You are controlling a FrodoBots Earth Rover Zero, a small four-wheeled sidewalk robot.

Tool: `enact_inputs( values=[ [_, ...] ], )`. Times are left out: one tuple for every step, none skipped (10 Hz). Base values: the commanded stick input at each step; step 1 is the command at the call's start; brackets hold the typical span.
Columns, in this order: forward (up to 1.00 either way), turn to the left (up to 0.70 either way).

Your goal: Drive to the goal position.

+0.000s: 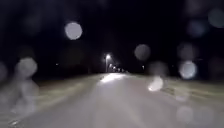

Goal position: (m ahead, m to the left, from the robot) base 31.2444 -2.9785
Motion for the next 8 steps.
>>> enact_inputs(
  values=[
    [1.0, 0.1],
    [1.0, 0.04],
    [1.0, 0.05],
    [1.0, 0.03],
    [1.0, 0.01],
    [1.0, 0.01],
    [1.0, 0.01],
    [1.0, 0.02]
  ],
)
